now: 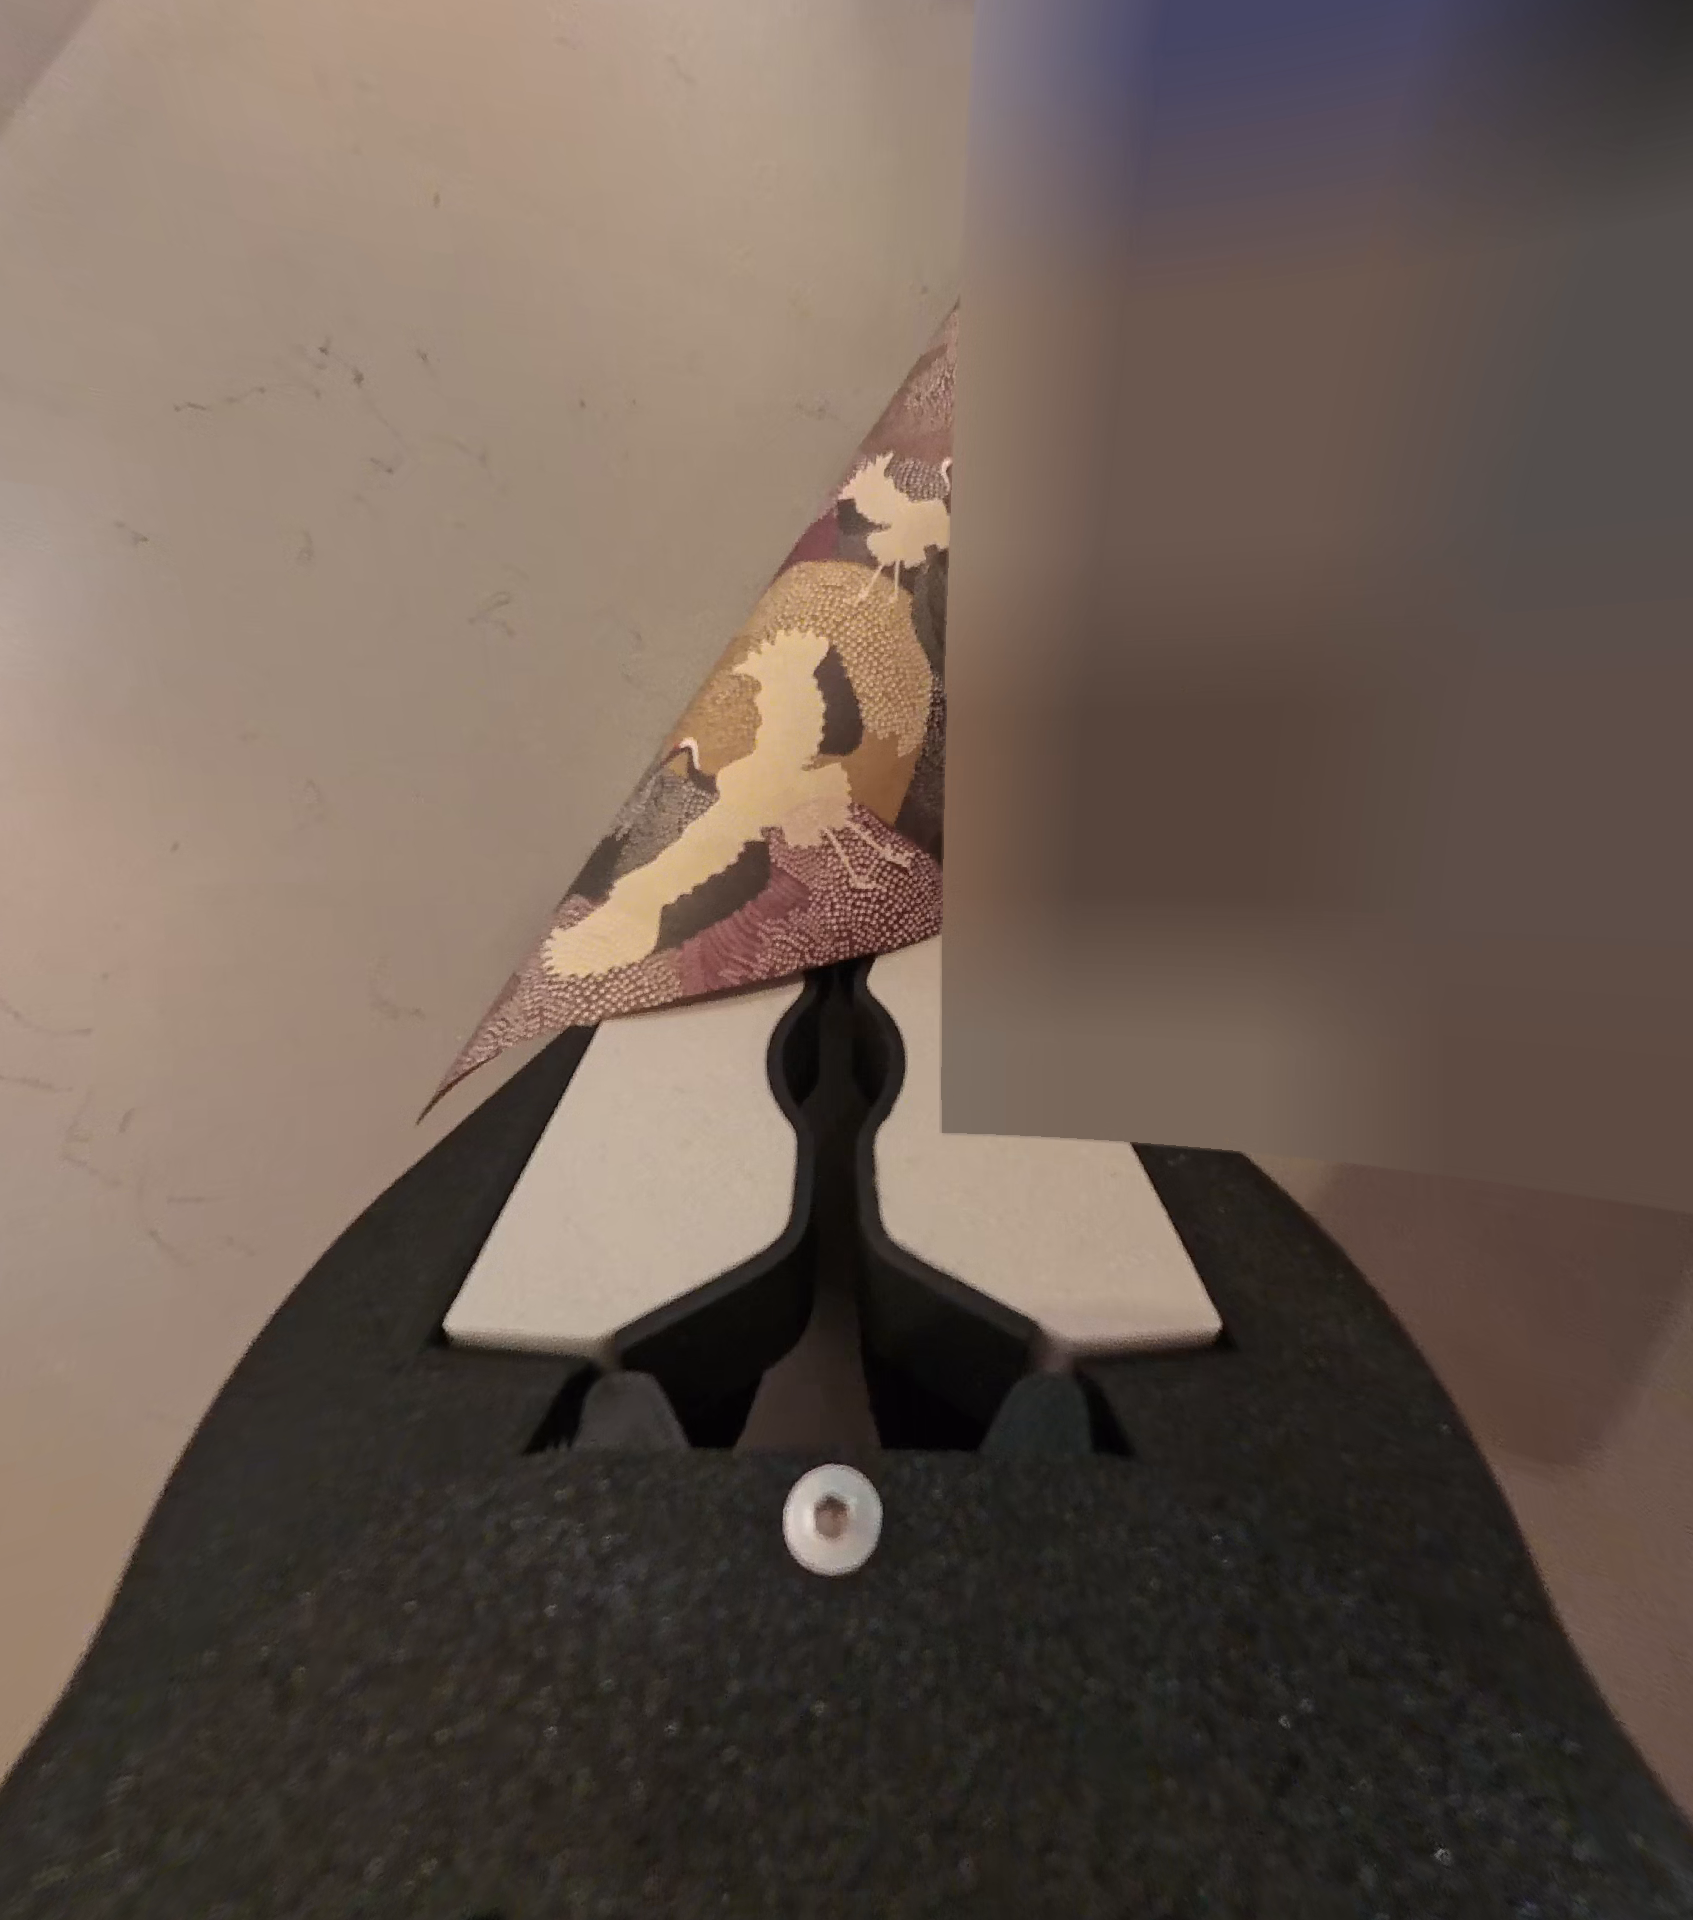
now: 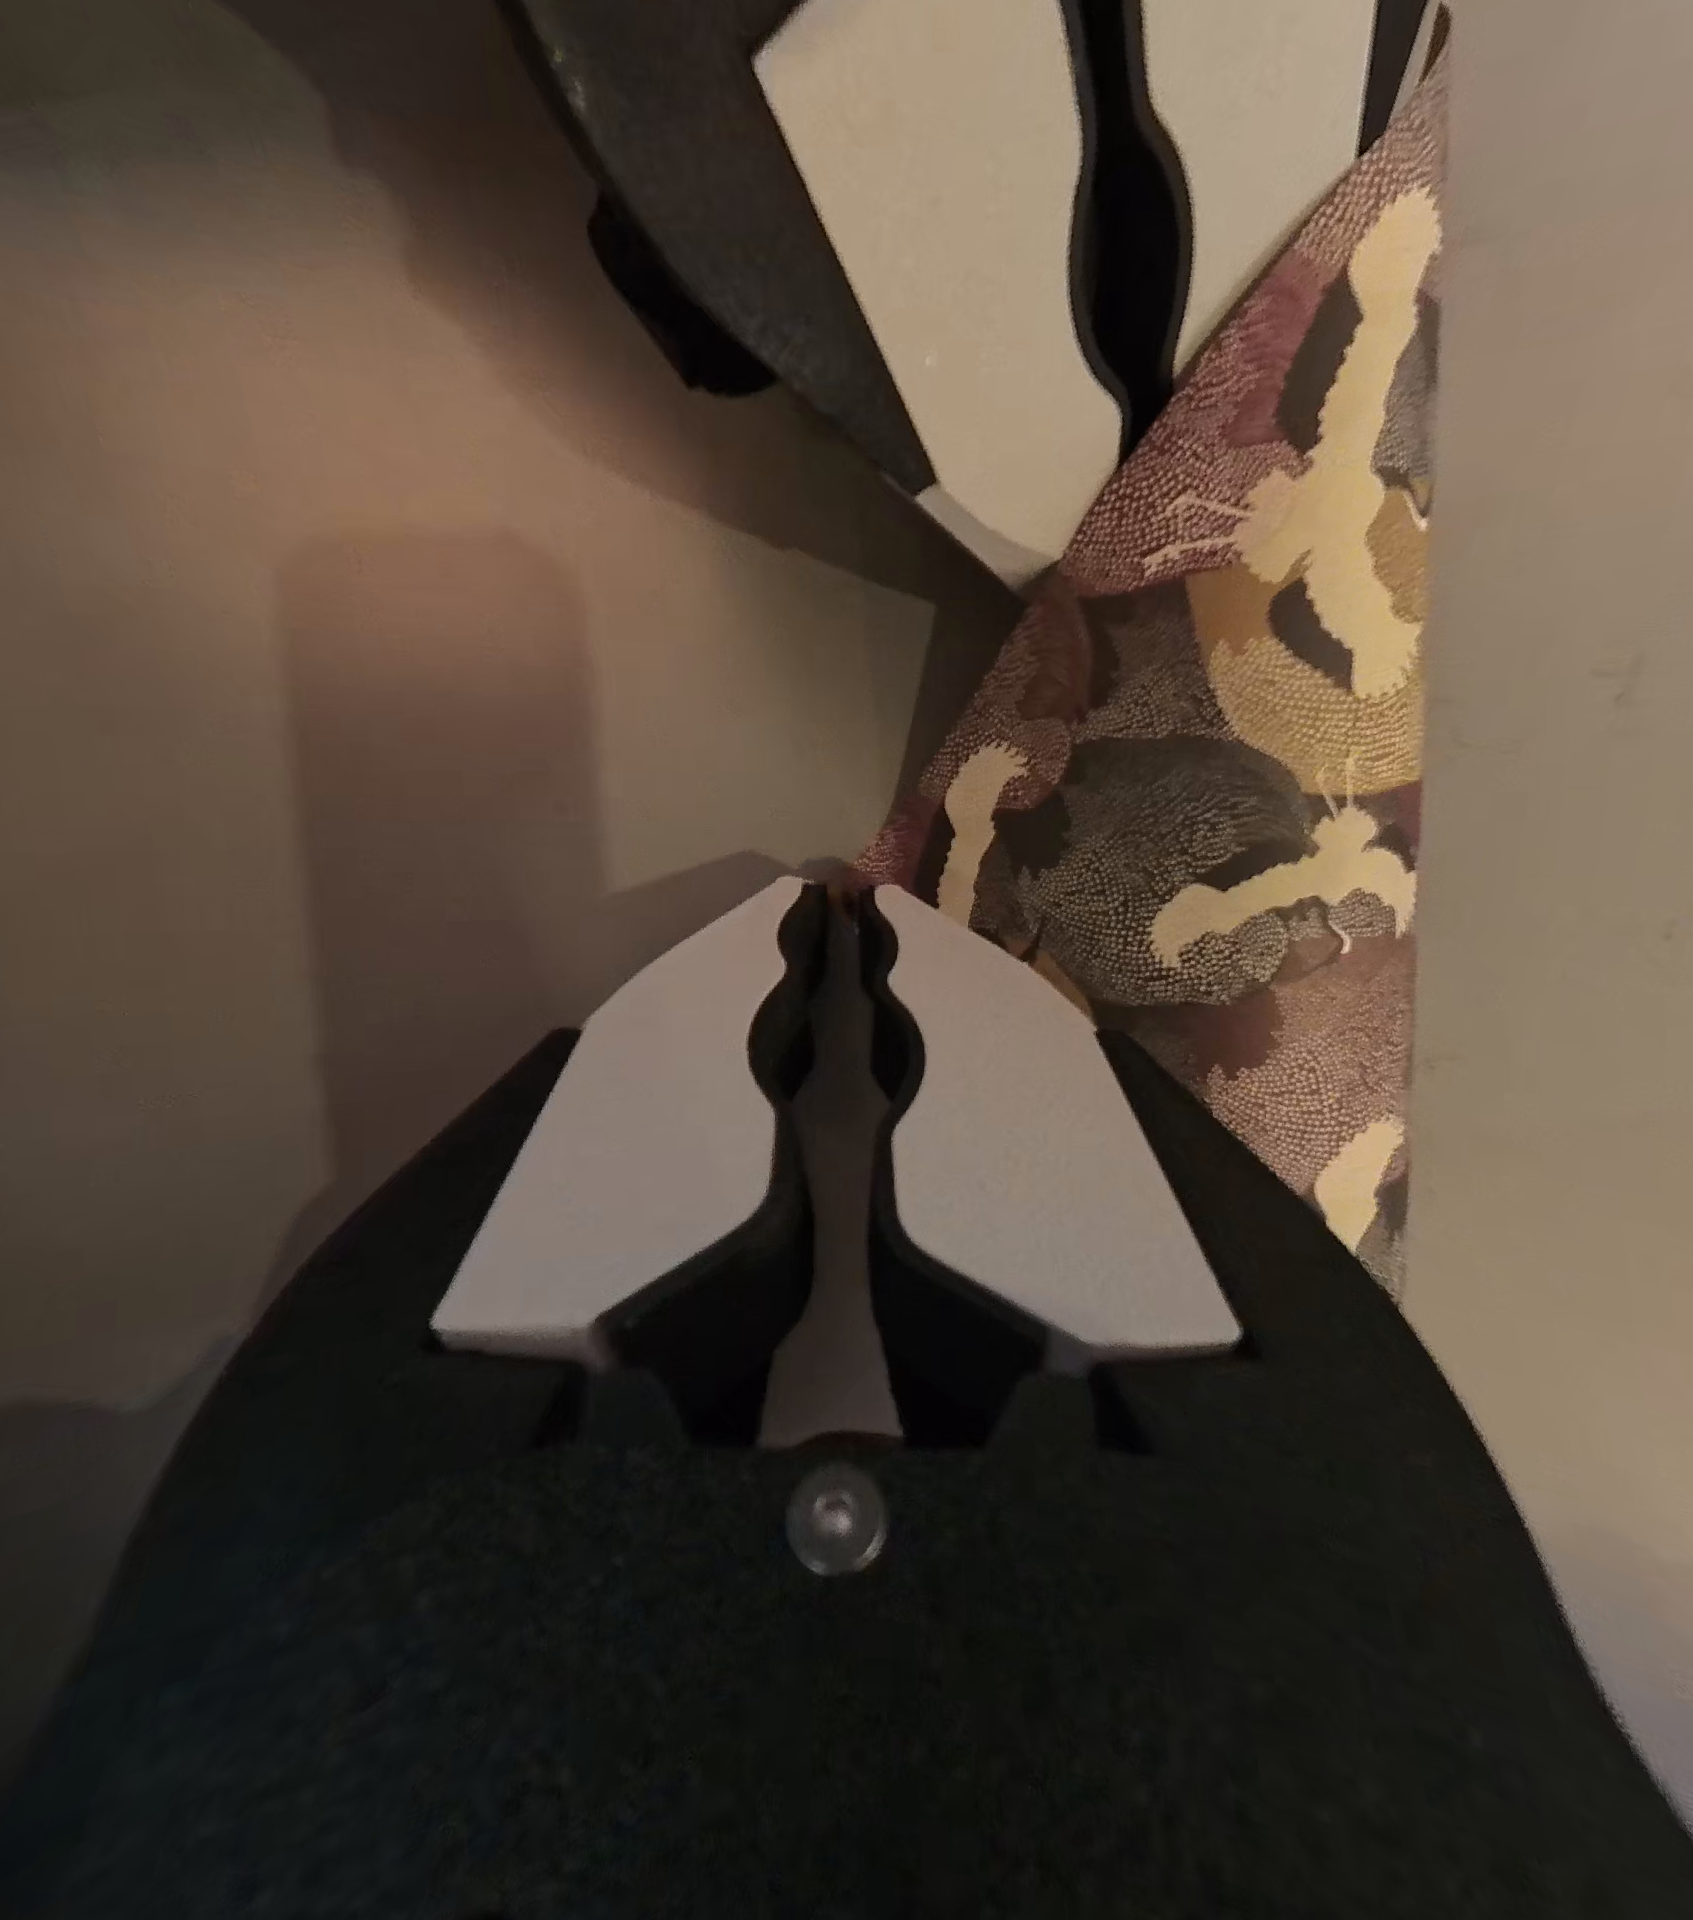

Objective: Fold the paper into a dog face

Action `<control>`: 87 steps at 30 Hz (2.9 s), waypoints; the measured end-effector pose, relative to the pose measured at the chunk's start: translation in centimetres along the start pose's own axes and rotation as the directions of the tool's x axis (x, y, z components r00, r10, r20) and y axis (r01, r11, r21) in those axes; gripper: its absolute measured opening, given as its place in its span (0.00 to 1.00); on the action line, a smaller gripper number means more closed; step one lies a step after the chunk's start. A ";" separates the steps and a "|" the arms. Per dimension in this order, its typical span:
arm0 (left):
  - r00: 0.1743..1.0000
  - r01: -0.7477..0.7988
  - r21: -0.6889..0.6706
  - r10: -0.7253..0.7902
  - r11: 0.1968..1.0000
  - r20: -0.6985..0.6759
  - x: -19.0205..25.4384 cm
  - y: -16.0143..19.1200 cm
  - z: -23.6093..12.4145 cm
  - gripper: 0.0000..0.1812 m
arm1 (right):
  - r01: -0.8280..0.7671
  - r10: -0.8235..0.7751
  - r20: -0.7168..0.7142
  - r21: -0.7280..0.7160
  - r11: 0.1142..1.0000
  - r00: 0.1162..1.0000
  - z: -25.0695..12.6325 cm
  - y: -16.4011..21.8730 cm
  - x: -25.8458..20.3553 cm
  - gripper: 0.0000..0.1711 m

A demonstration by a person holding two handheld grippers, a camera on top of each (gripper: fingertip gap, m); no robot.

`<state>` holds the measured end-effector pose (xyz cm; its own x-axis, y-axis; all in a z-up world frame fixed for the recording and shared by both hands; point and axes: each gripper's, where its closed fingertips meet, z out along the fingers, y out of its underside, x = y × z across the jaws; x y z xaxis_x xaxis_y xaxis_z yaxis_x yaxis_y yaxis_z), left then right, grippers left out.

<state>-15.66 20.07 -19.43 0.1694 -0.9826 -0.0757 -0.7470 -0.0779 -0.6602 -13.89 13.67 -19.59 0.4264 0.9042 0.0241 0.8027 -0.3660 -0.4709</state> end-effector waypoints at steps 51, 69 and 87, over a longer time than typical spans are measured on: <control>0.998 0.033 0.002 -0.033 0.999 -0.047 0.4 0.0 -0.2 0.03 | -0.011 0.011 -0.025 0.008 1.000 1.000 -0.1 0.1 -0.3 0.07; 0.998 0.030 -0.015 -0.030 0.999 -0.052 0.7 0.2 -0.4 0.06 | -0.043 0.045 -0.059 0.024 0.999 0.997 0.0 0.1 0.2 0.02; 0.998 0.032 -0.020 -0.033 0.999 -0.053 0.7 0.2 -0.3 0.06 | -0.033 0.035 -0.073 0.033 0.999 0.997 0.0 0.1 0.3 0.02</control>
<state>-15.89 19.31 -19.40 0.1602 -0.9870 -0.0144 -0.7538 -0.1129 -0.6473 -13.71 13.91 -19.60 0.4838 0.8723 0.0715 0.7741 -0.3883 -0.5000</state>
